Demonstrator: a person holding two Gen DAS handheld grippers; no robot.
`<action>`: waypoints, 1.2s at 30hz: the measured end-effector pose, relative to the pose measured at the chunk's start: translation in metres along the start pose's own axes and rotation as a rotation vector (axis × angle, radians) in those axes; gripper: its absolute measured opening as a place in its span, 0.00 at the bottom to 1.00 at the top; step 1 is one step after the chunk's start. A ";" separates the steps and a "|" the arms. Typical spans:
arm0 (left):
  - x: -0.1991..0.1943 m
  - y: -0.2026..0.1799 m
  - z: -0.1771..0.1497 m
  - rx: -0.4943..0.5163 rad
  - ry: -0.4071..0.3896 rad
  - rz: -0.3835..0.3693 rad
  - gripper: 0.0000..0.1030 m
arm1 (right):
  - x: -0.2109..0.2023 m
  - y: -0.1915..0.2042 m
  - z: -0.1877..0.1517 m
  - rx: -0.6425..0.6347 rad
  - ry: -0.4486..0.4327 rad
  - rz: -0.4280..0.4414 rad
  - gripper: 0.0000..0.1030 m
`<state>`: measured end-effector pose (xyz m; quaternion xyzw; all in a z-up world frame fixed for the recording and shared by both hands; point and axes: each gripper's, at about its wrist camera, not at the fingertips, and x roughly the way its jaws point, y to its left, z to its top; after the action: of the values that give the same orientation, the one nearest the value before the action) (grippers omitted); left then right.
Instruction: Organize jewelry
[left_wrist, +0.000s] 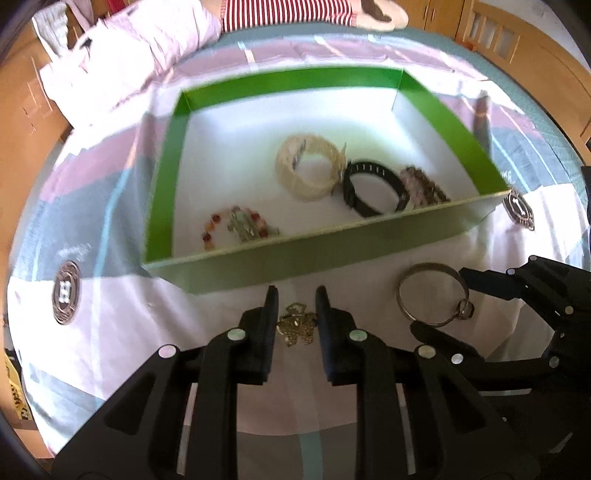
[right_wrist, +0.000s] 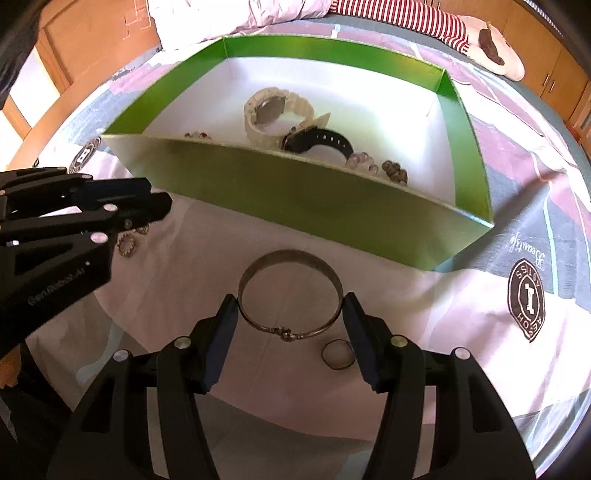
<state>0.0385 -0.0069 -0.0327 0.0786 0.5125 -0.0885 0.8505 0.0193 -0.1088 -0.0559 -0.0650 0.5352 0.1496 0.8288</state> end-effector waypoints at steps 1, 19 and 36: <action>-0.004 0.001 0.002 0.003 -0.015 0.004 0.20 | -0.001 -0.001 0.001 0.003 -0.009 0.003 0.57; -0.014 0.015 0.009 -0.036 -0.072 0.018 0.20 | -0.003 0.002 0.003 -0.030 -0.027 -0.017 0.60; 0.025 0.050 0.007 -0.215 0.102 -0.060 0.58 | 0.031 0.010 0.007 -0.055 -0.004 -0.026 0.58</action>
<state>0.0677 0.0383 -0.0496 -0.0241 0.5638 -0.0541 0.8238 0.0344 -0.0919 -0.0802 -0.0946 0.5281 0.1536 0.8298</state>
